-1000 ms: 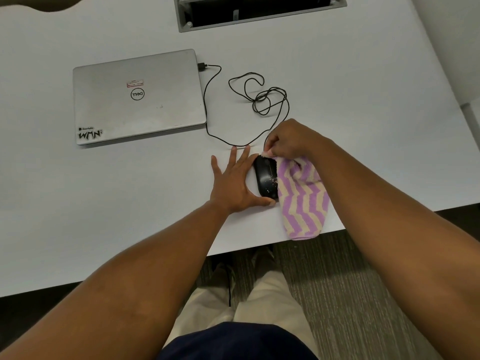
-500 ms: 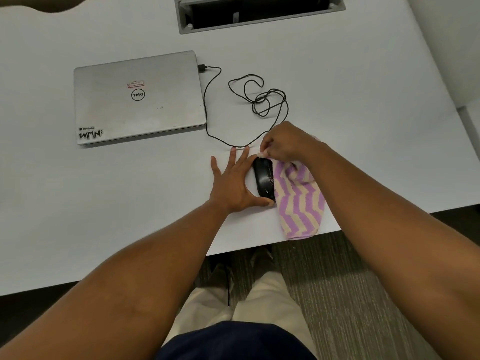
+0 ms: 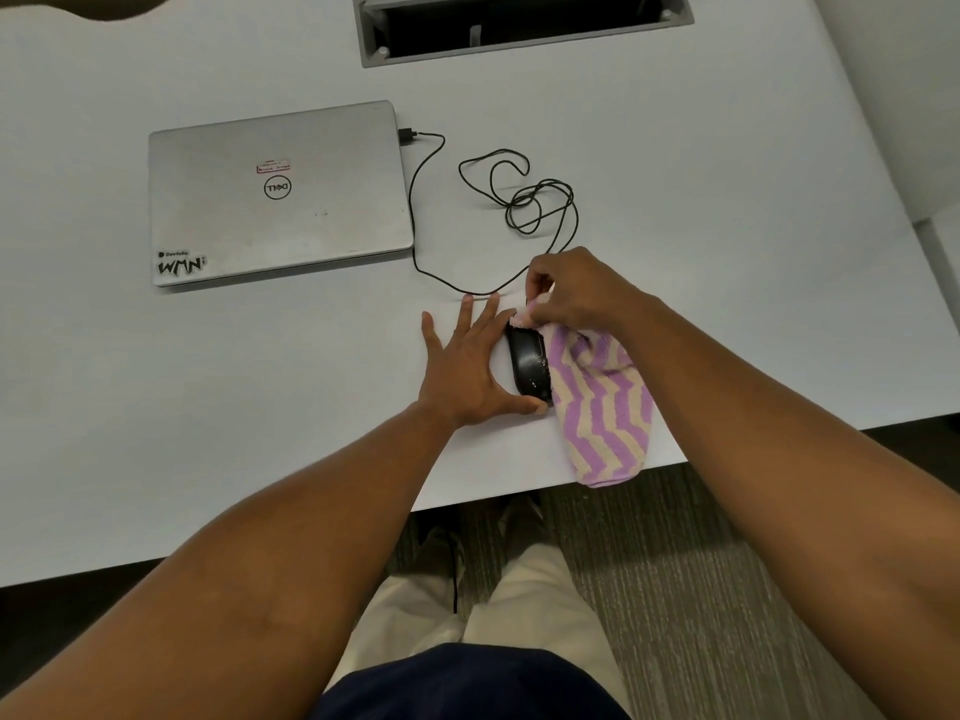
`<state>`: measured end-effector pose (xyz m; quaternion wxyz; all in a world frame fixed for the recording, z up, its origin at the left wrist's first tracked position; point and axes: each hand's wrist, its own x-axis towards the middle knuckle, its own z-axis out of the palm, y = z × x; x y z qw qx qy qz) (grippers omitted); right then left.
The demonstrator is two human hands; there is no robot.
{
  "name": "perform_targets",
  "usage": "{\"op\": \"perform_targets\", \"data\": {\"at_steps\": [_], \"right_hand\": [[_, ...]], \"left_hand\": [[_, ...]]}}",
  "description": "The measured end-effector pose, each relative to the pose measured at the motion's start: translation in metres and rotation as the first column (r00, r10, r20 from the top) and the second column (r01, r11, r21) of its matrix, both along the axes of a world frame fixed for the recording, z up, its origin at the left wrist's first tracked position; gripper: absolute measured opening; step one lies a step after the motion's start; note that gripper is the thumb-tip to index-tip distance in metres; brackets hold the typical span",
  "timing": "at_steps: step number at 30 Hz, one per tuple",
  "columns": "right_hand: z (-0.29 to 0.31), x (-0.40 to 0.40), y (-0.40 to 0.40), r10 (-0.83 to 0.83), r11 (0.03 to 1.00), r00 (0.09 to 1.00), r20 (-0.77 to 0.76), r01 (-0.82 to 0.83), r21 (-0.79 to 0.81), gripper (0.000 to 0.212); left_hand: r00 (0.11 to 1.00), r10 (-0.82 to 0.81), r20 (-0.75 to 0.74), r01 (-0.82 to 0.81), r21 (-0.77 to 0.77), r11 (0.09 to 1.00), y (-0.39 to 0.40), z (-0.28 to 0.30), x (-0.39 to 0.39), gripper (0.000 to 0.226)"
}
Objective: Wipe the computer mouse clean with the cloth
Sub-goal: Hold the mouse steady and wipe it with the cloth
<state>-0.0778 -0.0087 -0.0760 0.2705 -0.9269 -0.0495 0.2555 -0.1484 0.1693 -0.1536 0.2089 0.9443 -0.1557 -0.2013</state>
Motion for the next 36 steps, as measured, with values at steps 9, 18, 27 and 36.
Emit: {"op": "perform_targets", "data": {"at_steps": [9,18,27,36], "right_hand": [[-0.007,-0.004,-0.005,-0.006,1.000,1.000,-0.023,0.006,0.001,0.021],[-0.012,-0.007,0.001,0.029,0.994,0.999,0.016,-0.027,-0.103,0.023],[-0.011,-0.007,0.002,0.011,1.000,1.000,-0.025,-0.012,-0.026,0.021],[-0.011,-0.007,-0.008,0.136,0.980,0.988,-0.079,-0.146,-0.135,0.033]], "left_hand": [[0.998,0.046,0.047,-0.040,-0.114,0.993,0.005,-0.009,-0.005,0.126],[0.987,0.069,0.143,-0.077,0.049,0.996,0.005,-0.020,-0.015,0.124],[0.988,0.039,0.147,-0.051,0.083,0.995,0.003,-0.019,-0.014,0.129],[0.991,0.048,0.124,-0.055,0.054,0.997,0.005,-0.014,-0.013,0.126]]}}
